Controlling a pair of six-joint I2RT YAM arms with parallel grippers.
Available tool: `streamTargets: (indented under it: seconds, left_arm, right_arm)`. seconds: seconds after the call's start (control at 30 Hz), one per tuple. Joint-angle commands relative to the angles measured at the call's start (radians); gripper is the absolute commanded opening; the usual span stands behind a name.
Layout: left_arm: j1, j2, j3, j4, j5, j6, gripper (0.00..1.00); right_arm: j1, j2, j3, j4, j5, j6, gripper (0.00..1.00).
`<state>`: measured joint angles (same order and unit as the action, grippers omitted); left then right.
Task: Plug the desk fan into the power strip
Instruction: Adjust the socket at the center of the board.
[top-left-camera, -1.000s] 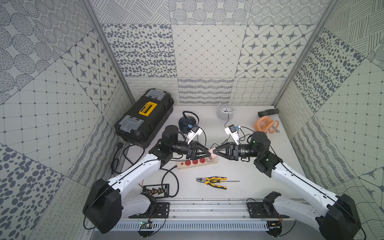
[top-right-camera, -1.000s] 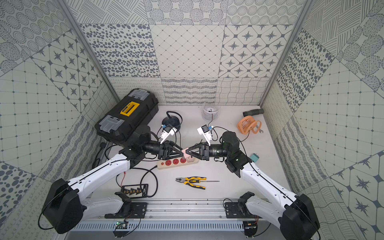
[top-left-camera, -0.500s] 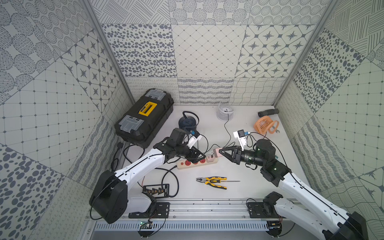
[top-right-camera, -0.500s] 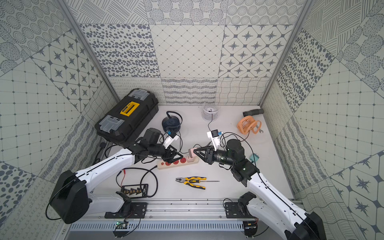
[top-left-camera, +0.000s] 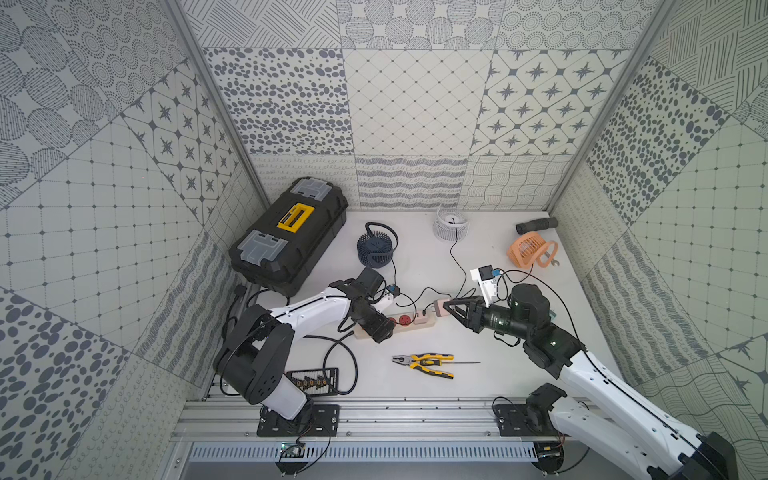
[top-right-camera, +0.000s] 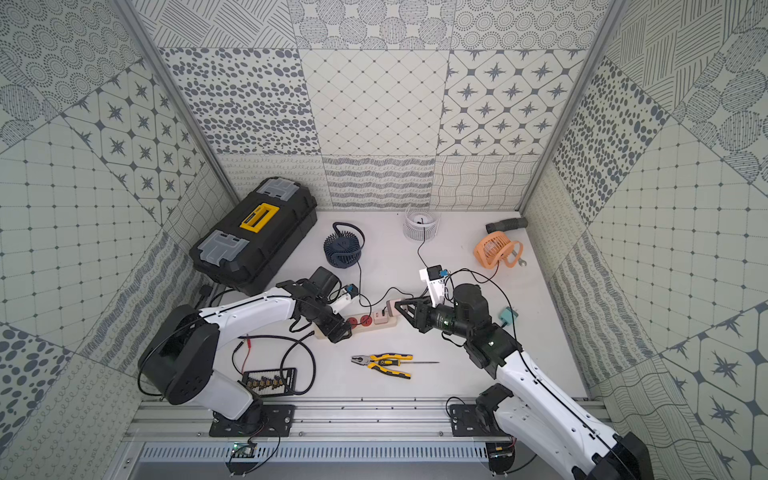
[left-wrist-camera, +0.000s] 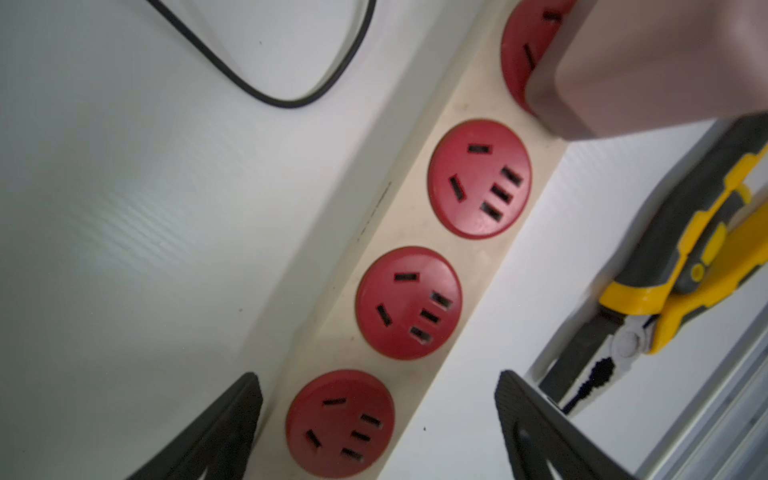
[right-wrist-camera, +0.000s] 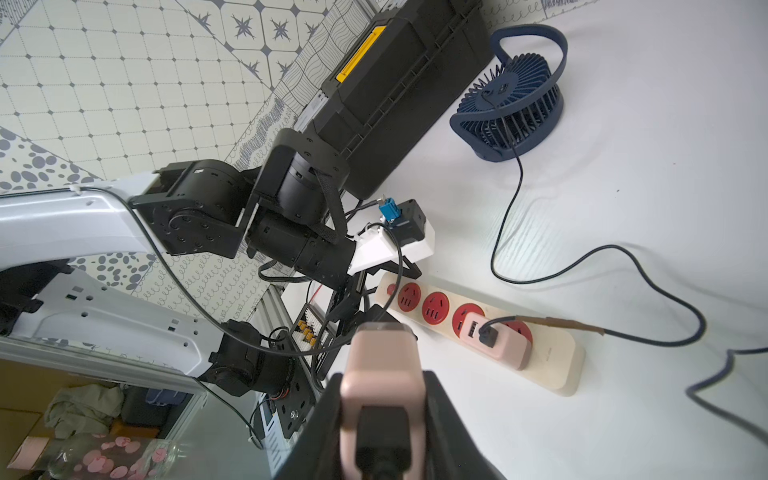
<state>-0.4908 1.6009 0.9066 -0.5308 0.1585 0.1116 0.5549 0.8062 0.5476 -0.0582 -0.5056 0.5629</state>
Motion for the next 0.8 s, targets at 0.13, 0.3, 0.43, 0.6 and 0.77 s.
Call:
streamTargets:
  seconds: [0.13,0.3,0.43,0.6,0.77]
  left_arm:
    - [-0.046,0.073,0.028,-0.088,-0.159,0.092,0.87]
    - [-0.049,0.107,0.061,-0.098,-0.155,0.026,0.63]
    - [-0.057,0.097,0.081,-0.080,-0.115,-0.019,0.47]
    - [-0.079,0.098,0.099,-0.021,-0.039,-0.093,0.43]
    - [-0.110,0.153,0.142,0.044,-0.047,-0.182,0.41]
  right_arm:
    - [0.003,-0.015,-0.021,0.049,0.003,-0.022,0.15]
    - [0.003,-0.042,-0.033,0.048,0.017,-0.017,0.16]
    - [0.003,-0.070,-0.040,0.033,0.044,-0.011,0.16]
    - [0.003,-0.078,-0.042,0.000,0.120,0.006,0.16]
    - [0.007,-0.057,-0.024,-0.078,0.267,0.036,0.16]
